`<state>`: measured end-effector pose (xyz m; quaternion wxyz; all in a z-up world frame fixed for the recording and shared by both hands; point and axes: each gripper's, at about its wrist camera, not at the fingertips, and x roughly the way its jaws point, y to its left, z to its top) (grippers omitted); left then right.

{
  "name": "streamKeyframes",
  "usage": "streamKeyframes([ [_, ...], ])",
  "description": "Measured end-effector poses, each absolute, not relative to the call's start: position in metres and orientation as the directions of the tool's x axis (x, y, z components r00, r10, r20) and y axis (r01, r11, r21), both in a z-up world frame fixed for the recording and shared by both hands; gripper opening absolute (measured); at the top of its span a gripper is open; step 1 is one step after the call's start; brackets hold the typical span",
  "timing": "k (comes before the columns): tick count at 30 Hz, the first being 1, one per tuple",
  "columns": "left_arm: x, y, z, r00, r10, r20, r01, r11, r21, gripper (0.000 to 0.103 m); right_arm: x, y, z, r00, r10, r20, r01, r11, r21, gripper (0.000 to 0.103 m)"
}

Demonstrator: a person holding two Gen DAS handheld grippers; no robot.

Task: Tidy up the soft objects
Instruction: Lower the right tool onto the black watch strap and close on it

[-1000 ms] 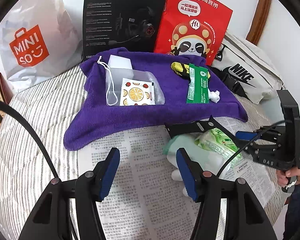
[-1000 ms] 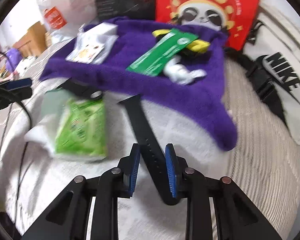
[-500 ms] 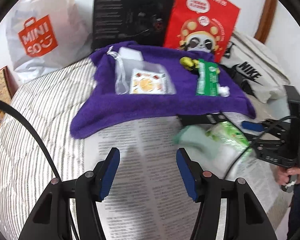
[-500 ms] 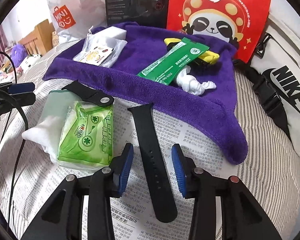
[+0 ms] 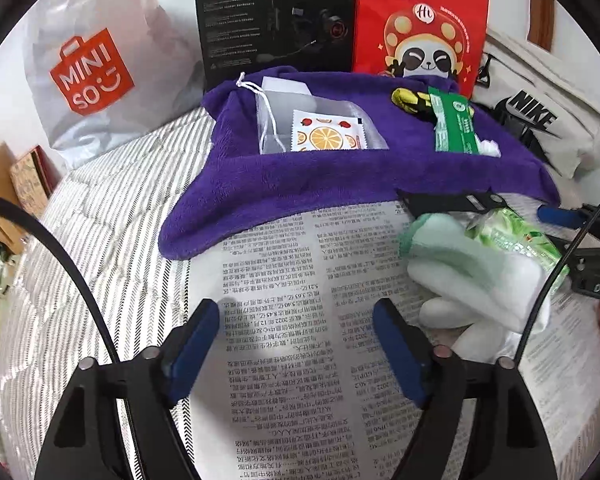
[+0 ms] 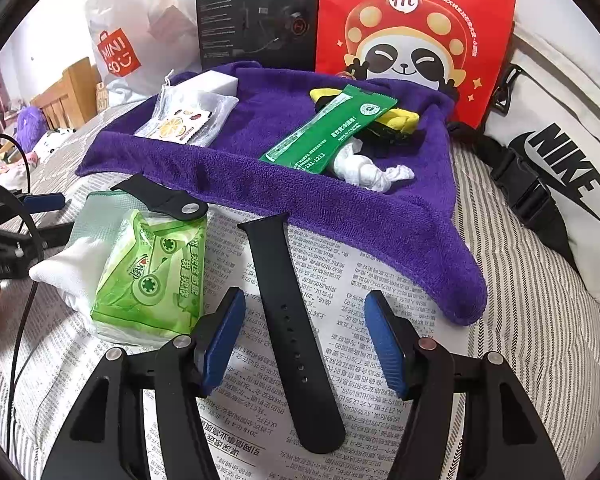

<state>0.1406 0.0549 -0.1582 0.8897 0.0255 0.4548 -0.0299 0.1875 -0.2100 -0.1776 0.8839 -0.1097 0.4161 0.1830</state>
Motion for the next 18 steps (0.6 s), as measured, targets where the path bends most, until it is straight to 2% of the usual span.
streamKeyframes([
  [1, 0.1414, 0.0571, -0.1586, 0.580, -0.041, -0.813, 0.075, 0.997, 0.003, 0.080, 0.1875, -0.2099, -0.1776, 0.586, 0.233, -0.776, -0.415, 0.909, -0.041, 0.062],
  [3, 0.1429, 0.0609, -0.1589, 0.573, -0.060, -0.817, 0.072, 0.997, -0.023, 0.087, 0.1876, -0.2095, -0.1776, 0.586, 0.233, -0.776, -0.415, 0.909, -0.040, 0.062],
  [6, 0.1429, 0.0559, -0.1599, 0.568, -0.049, -0.821, 0.081, 0.997, -0.004, 0.092, 0.1876, -0.2099, -0.1777, 0.587, 0.232, -0.775, -0.414, 0.909, -0.041, 0.062],
  [15, 0.1445, 0.0561, -0.1598, 0.561, -0.057, -0.826, 0.081, 0.997, -0.013, 0.094, 0.1879, -0.2102, -0.1775, 0.584, 0.233, -0.777, -0.414, 0.910, -0.038, 0.062],
  [18, 0.1435, 0.0563, -0.1595, 0.560, -0.058, -0.827, 0.081, 0.997, -0.014, 0.094, 0.1870, -0.2099, -0.1775, 0.583, 0.233, -0.779, -0.415, 0.909, -0.038, 0.058],
])
